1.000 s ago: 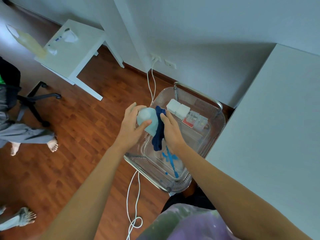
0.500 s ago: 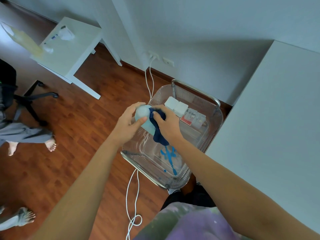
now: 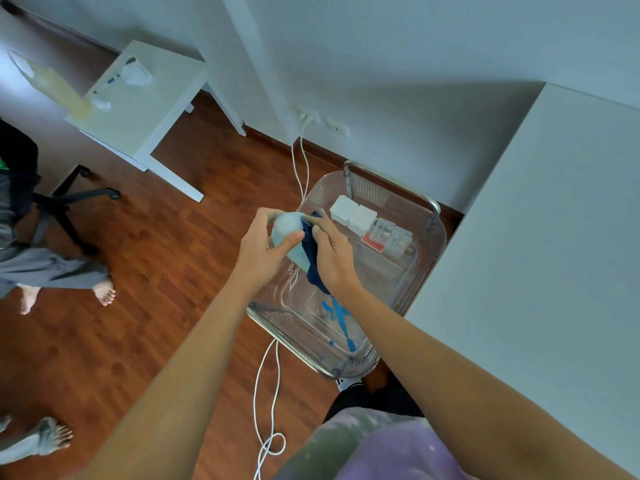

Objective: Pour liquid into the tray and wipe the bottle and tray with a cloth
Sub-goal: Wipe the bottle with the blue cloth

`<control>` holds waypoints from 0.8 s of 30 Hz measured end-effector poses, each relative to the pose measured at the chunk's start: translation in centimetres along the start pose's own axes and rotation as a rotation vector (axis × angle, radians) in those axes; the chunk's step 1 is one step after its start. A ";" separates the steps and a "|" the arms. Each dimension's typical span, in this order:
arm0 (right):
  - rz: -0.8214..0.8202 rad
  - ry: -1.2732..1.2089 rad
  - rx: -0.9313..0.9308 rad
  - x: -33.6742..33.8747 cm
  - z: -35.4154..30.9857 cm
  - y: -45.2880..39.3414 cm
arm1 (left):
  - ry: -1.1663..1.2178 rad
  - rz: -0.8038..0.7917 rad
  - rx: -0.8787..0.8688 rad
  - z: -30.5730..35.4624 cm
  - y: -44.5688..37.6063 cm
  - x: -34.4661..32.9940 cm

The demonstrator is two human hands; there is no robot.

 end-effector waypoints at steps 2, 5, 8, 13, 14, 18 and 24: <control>0.021 0.024 0.032 -0.1 0.2 0.1 | 0.052 -0.049 0.031 -0.4 0.1 0.2; 0.073 0.061 0.087 -0.1 0.1 -0.3 | 0.115 -0.135 0.017 -0.6 0.0 0.6; 0.111 0.075 0.098 -0.3 0.0 -0.6 | 0.084 -0.148 -0.022 -0.6 -0.4 0.8; 0.177 -0.011 0.085 -0.4 -0.4 -0.4 | -0.049 -0.024 -0.079 -0.1 -0.5 0.2; 0.172 -0.027 0.075 -0.4 -0.5 -0.4 | -0.067 0.016 -0.071 -0.1 -0.5 0.0; 0.189 -0.044 0.061 -0.2 -0.5 -0.4 | -0.116 0.033 -0.001 -0.2 -0.6 0.1; 0.200 -0.098 0.014 -0.3 -0.2 -0.6 | -0.097 -0.131 -0.082 -0.3 -0.7 0.6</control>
Point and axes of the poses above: each hand's wrist, its own y-axis away from the middle knuckle, its own x-axis out of the back of the hand, z = x × y, the point moved 4 cm from there along -y, towards the middle knuckle, and after that the axes turned 9 degrees about -x, right-handed, at the moved point
